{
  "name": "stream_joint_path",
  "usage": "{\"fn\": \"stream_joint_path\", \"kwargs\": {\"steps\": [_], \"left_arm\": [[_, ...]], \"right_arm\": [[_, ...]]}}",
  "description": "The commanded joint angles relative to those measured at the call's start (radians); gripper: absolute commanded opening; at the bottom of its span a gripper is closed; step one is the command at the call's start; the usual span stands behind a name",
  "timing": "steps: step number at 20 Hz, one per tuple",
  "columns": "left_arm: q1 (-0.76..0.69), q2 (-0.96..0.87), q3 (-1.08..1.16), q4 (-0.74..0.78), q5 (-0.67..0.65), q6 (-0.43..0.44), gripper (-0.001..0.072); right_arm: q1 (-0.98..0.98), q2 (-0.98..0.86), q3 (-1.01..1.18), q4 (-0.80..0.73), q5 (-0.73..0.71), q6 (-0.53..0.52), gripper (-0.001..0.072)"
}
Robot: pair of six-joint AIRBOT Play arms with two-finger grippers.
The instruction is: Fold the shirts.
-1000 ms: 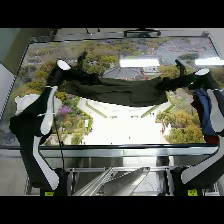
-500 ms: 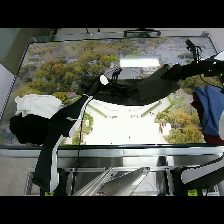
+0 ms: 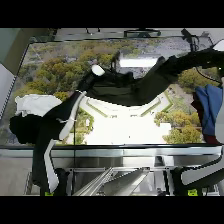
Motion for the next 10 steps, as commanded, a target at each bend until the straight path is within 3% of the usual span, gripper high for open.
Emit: {"fn": "stream_joint_path", "kwargs": {"steps": [1, 4, 7, 8, 9, 10], "left_arm": [[0.153, 0.175, -0.001, -0.076, -0.159, 0.051, 0.0009], [0.318, 0.310, -0.001, -0.074, -0.272, 0.052, 0.0009], [0.431, 0.397, -0.047, -0.074, -0.303, 0.100, 0.0009], [0.456, 0.417, -0.073, -0.074, -0.312, 0.123, 0.0009], [0.478, 0.433, -0.100, -0.074, -0.320, 0.143, 0.0009], [0.492, 0.443, -0.127, -0.074, -0.324, 0.166, 0.0009]], "right_arm": [[0.185, -0.005, 0.007, 0.028, -0.217, 0.031, 0.0021], [0.447, -0.067, 0.007, 0.051, -0.646, -0.006, 0.0021], [0.705, -0.219, 0.007, 0.110, -1.143, -0.117, 0.0024], [0.784, -0.286, 0.008, 0.117, -1.318, -0.141, 0.0118], [0.843, -0.346, 0.010, 0.116, -1.458, -0.143, 0.0393], [0.890, -0.405, 0.010, 0.116, -1.563, -0.142, 0.0607]]}}
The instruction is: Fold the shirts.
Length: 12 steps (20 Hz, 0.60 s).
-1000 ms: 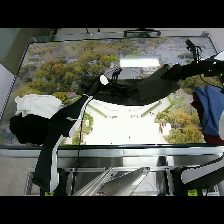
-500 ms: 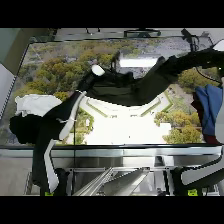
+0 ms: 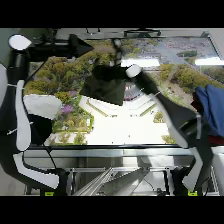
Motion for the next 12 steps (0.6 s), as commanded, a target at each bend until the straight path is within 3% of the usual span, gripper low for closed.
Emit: {"fn": "stream_joint_path", "kwargs": {"steps": [1, 6, 8, 12], "left_arm": [[0.086, 0.061, -0.077, -0.005, -0.045, 0.071, 0.0010], [0.130, 0.060, -0.155, -0.006, -0.045, 0.097, 0.0009], [0.135, 0.060, -0.157, -0.005, -0.046, 0.098, 0.0010], [0.141, 0.060, -0.157, -0.006, -0.070, 0.100, 0.0010]], "right_arm": [[0.196, -0.173, 0.003, 0.019, -0.474, -0.048, 0.0601], [0.151, -0.112, 0.003, -0.026, -0.246, -0.060, 0.0600], [0.076, -0.044, 0.003, -0.088, -0.076, -0.056, 0.0599], [-0.150, 0.076, 0.003, -0.217, 0.365, 0.164, 0.0599]]}}
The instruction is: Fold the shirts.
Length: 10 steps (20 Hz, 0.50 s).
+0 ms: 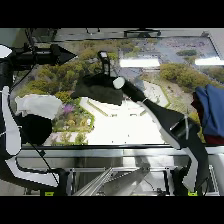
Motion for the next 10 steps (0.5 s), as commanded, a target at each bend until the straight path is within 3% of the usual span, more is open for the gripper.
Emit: {"fn": "stream_joint_path", "kwargs": {"steps": [1, 4, 8, 9, 10], "left_arm": [[0.006, 0.001, -0.006, 0.000, -0.025, 0.008, 0.0010], [0.006, 0.001, -0.006, 0.000, -0.046, 0.008, 0.0010], [0.006, 0.001, -0.006, 0.000, -0.047, 0.008, 0.0010], [0.006, 0.001, -0.006, 0.000, -0.047, 0.008, 0.0010], [0.006, 0.001, -0.006, 0.000, -0.046, 0.008, 0.0010]], "right_arm": [[-0.190, 0.084, -0.002, -0.162, 0.411, 0.216, 0.0599], [-0.333, 0.087, -0.040, -0.373, 0.619, 0.435, 0.0600], [-0.363, 0.060, -0.159, -0.345, 0.528, 0.460, 0.0606], [-0.352, 0.037, -0.164, -0.311, 0.497, 0.459, 0.0635], [-0.340, 0.014, -0.164, -0.275, 0.470, 0.459, 0.0714]]}}
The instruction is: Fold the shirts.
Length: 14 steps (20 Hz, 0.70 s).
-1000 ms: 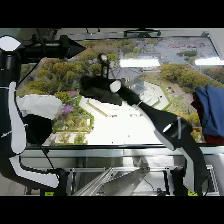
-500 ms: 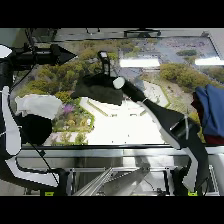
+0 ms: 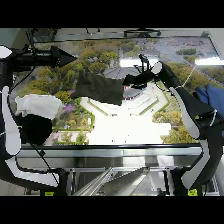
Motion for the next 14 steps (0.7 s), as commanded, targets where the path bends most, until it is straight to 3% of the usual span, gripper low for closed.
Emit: {"fn": "stream_joint_path", "kwargs": {"steps": [1, 6, 10, 11, 12, 14], "left_arm": [[0.000, 0.001, 0.000, 0.000, -0.002, 0.001, 0.0010], [0.000, 0.001, 0.000, 0.001, -0.003, 0.008, 0.0010], [0.000, 0.001, 0.000, 0.008, -0.004, 0.009, 0.0010], [0.000, 0.000, 0.000, 0.008, -0.005, 0.009, 0.0010], [0.000, -0.001, 0.000, 0.008, -0.008, 0.009, 0.0009], [0.000, -0.001, 0.000, 0.008, -0.013, 0.009, 0.0009]], "right_arm": [[0.007, -0.061, -0.034, 0.075, -0.060, 0.044, 0.0714], [0.056, -0.157, -0.034, 0.447, -0.152, -0.156, 0.0712], [0.083, -0.206, -0.034, 0.600, -0.183, -0.220, 0.0699], [0.083, -0.212, -0.034, 0.644, -0.167, -0.254, 0.0490], [0.082, -0.211, -0.034, 0.679, -0.147, -0.301, 0.0011], [0.079, -0.180, -0.034, 0.655, -0.139, -0.307, 0.0021]]}}
